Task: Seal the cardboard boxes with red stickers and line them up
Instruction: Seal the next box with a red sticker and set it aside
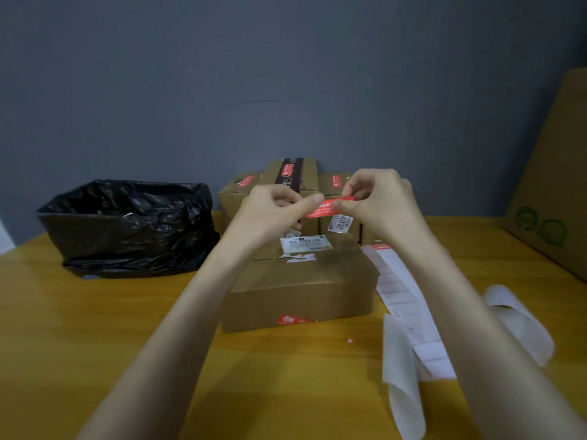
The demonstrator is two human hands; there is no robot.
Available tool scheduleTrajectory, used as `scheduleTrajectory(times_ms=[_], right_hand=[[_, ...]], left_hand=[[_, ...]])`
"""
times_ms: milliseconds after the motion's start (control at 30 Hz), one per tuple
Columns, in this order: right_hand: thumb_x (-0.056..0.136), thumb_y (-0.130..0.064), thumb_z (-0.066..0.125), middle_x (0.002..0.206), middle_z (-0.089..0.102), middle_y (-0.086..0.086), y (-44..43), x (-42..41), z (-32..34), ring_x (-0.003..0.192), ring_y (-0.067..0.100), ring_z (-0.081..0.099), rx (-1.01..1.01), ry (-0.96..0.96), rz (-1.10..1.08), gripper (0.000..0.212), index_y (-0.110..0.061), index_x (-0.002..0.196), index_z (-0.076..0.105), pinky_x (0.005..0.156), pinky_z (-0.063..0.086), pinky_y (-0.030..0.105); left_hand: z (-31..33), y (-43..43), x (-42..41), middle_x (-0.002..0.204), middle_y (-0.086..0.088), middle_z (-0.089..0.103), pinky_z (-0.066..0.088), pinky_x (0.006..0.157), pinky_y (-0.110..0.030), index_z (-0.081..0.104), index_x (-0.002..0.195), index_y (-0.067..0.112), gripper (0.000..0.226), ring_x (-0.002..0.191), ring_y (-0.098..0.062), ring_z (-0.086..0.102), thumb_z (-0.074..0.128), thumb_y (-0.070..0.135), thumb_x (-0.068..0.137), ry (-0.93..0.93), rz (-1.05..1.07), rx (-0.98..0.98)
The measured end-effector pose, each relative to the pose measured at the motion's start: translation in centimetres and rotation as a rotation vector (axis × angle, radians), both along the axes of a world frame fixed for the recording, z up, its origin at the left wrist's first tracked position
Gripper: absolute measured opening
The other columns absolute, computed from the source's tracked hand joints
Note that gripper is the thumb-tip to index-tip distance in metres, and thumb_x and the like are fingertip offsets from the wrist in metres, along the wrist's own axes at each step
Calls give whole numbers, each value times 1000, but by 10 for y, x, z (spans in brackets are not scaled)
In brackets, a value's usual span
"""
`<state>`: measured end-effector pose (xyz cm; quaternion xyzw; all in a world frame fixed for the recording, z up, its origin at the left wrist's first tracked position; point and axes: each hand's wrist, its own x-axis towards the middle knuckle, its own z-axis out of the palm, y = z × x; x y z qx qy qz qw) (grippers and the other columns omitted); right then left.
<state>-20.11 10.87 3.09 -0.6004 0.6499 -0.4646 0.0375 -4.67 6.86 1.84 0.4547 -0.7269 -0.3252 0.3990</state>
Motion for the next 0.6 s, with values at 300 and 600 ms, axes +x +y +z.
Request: scheduleTrajectory(times_ms=[300, 600], right_hand=[[83, -2, 66, 70, 65, 9, -8, 3, -4, 60, 14, 63, 189, -279, 173, 20, -16, 68, 63, 55, 52, 21], [81, -3, 68, 60, 65, -1, -13, -2, -10, 44, 1, 56, 346, -380, 269, 10, -11, 75, 71, 43, 44, 13]], left_hand=[[1, -15, 22, 75, 4, 71, 50, 71, -22, 74, 71, 24, 10, 77, -8, 63, 76, 16, 77, -70, 81, -130], [3, -18, 33, 76, -3, 72, 53, 70, -14, 72, 80, 10, 6, 70, -4, 66, 74, 7, 76, -130, -72, 52]])
